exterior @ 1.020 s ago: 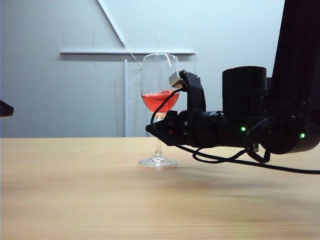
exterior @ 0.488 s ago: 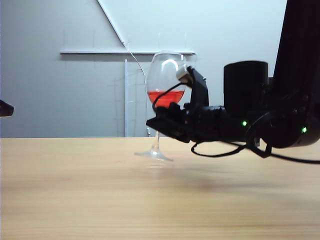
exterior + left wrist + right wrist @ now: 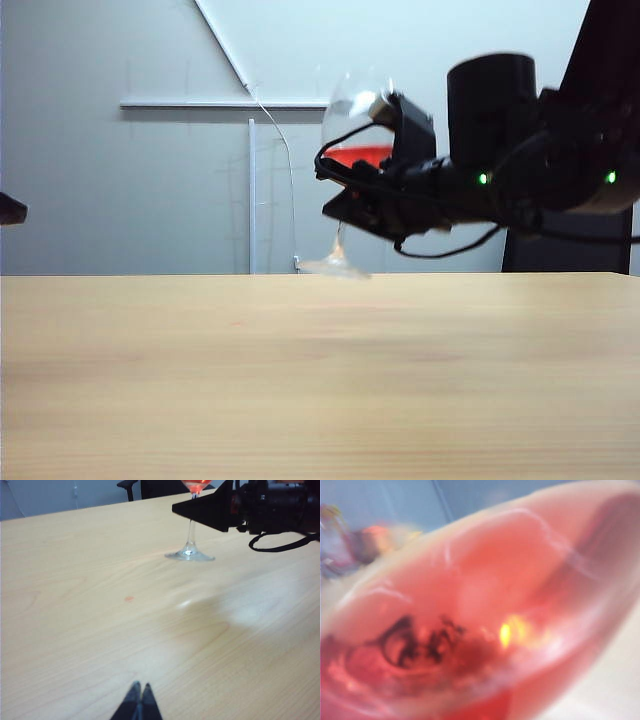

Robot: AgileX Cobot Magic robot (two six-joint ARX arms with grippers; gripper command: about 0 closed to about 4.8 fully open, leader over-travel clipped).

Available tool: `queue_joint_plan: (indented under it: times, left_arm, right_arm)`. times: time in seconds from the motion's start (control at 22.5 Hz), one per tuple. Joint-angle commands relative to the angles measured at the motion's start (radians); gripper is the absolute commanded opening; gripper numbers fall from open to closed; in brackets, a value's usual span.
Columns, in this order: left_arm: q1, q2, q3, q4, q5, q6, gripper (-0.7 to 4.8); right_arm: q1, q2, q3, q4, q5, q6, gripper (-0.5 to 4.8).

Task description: Gently pick up the goblet, rotate it counterclockwise for two full turns (viewing from above), and then place it back on the table.

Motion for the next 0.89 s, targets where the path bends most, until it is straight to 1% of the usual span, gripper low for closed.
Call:
queue_joint_plan:
  times: [0.04, 0.09, 0.13, 0.18, 0.22, 0.31, 0.4, 0.44, 0.49, 0.58, 0.67, 0.75, 0.8, 0.84, 0.89]
  left_arm:
    - [0.001, -0.014, 0.003, 0.013, 0.002, 0.000, -0.05]
    - [0.001, -0.018, 0.003, 0.013, 0.002, 0.000, -0.05]
    - [0.001, -0.018, 0.003, 0.013, 0.002, 0.000, -0.05]
    - [0.001, -0.018, 0.003, 0.013, 0.003, 0.000, -0.05]
    - [0.001, -0.018, 0.003, 0.013, 0.003, 0.000, -0.05]
    - [0.001, -0.018, 0.003, 0.013, 0.003, 0.000, -0.05]
    - [0.001, -0.018, 0.003, 0.013, 0.003, 0.000, -0.05]
    - [0.001, -0.018, 0.003, 0.013, 0.002, 0.000, -0.05]
    - [0.001, -0.018, 0.003, 0.013, 0.003, 0.000, -0.05]
    - [0.001, -0.018, 0.003, 0.013, 0.002, 0.000, -0.05]
    - [0.001, -0.018, 0.003, 0.013, 0.003, 0.000, -0.05]
    - [0.001, -0.018, 0.003, 0.013, 0.003, 0.000, -0.05]
    - [0.001, -0.018, 0.003, 0.013, 0.003, 0.000, -0.05]
    - [0.001, -0.018, 0.003, 0.013, 0.002, 0.000, -0.05]
    - [0.001, -0.018, 0.003, 0.013, 0.003, 0.000, -0.05]
  right_arm:
    - [0.016, -0.050, 0.010, 0.016, 0.083, -0.166, -0.05]
    - [0.033, -0.071, 0.011, -0.018, 0.137, -0.257, -0.05]
    - [0.038, -0.077, 0.011, -0.027, 0.153, -0.285, -0.05]
    - [0.062, -0.088, 0.011, -0.050, 0.218, -0.394, -0.05]
    - [0.076, -0.089, 0.011, -0.052, 0.249, -0.449, -0.05]
    - [0.112, -0.089, 0.011, -0.058, 0.303, -0.603, -0.04]
    - [0.130, -0.089, 0.011, -0.057, 0.335, -0.650, -0.05]
    - [0.145, -0.089, 0.010, -0.057, 0.344, -0.695, -0.05]
    - [0.152, -0.089, 0.009, -0.056, 0.344, -0.708, -0.05]
    - [0.162, -0.089, 0.000, -0.036, 0.335, -0.680, -0.05]
    - [0.162, -0.089, -0.045, 0.072, 0.294, -0.556, -0.05]
    - [0.160, -0.088, -0.087, 0.163, 0.261, -0.472, -0.05]
    - [0.159, -0.088, -0.127, 0.253, 0.227, -0.396, -0.05]
    - [0.159, -0.088, -0.159, 0.312, 0.219, -0.326, -0.05]
    - [0.159, -0.090, -0.167, 0.312, 0.218, -0.274, -0.05]
